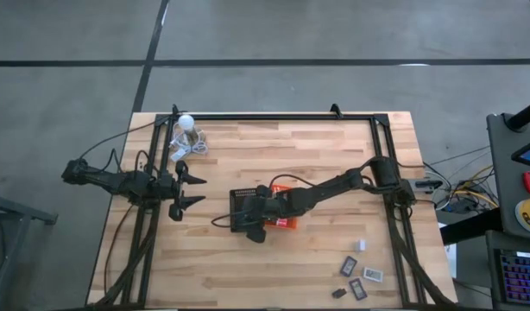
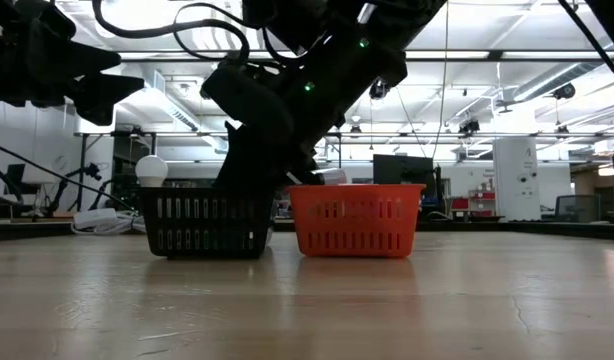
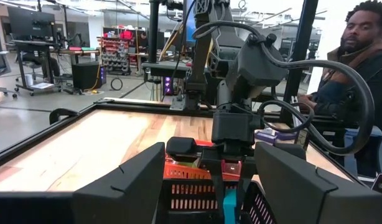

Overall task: Pick & Place Office items
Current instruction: Put the blue timer into the black bin, then put the top white timer into the black bin

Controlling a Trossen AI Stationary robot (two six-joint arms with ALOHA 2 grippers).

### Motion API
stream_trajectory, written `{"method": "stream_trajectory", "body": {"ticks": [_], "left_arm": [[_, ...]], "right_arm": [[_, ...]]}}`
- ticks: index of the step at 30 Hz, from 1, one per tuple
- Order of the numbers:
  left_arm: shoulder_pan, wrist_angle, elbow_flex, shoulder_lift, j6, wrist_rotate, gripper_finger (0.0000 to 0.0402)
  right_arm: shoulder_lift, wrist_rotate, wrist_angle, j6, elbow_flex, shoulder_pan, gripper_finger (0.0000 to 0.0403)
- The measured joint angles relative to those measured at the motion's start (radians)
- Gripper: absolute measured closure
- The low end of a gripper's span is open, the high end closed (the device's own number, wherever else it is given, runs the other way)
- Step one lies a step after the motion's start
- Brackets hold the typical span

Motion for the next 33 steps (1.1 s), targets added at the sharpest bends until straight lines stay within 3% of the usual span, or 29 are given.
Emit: {"method": "stream_trajectory", "body": {"ticks": [5,17,33], "left_arm": [[0.0,0.0,0.0,0.0,0.0,0.0,0.0149],[0.0,0.0,0.0,0.0,0.0,0.0,0.0149],[0.0,0.0,0.0,0.0,0.0,0.0,0.0149]], "right_arm": [[0.001,0.0,-0.005,-0.001,0.007,0.0,0.0329],[0.004,-0.018,-0.006,-0.001,0.009,0.0,0.0254],[-0.002,0.006,-0.011,-0.093,0.071,0.001,0.0255]]}}
